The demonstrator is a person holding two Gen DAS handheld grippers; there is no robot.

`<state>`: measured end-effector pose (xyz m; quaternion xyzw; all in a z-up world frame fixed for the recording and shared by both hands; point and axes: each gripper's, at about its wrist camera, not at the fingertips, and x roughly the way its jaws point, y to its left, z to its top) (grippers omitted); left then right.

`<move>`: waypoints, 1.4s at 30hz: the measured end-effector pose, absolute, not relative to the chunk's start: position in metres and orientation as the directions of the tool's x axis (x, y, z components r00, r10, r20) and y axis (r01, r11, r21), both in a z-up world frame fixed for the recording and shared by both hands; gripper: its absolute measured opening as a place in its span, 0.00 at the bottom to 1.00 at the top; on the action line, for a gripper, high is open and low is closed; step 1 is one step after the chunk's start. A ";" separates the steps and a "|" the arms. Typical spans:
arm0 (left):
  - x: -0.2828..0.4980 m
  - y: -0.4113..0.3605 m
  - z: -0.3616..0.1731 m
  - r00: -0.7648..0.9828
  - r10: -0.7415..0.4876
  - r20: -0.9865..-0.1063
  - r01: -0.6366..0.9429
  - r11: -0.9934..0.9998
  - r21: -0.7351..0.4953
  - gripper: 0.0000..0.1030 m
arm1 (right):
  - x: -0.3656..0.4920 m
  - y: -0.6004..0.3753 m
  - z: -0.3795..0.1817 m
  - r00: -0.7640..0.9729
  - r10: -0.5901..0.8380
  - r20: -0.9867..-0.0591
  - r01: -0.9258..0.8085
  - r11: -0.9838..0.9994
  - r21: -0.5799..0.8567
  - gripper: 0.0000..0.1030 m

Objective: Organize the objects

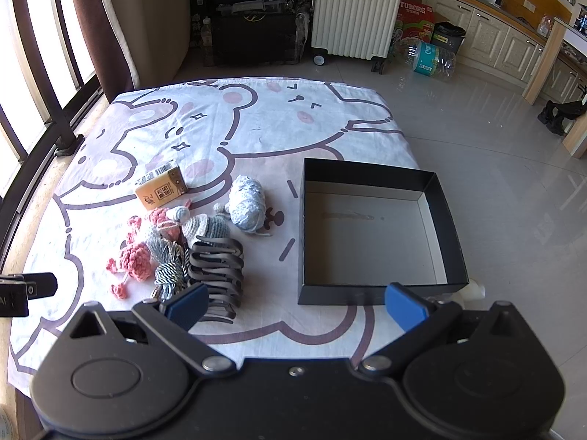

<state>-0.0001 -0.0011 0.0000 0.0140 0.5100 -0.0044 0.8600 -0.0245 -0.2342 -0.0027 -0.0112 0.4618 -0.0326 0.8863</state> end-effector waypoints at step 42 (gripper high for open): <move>0.000 -0.001 0.000 0.478 0.001 -0.879 0.032 0.999 0.018 1.00 | -0.025 -0.235 -0.001 0.571 -0.066 -0.818 0.042 0.998 -0.052 1.00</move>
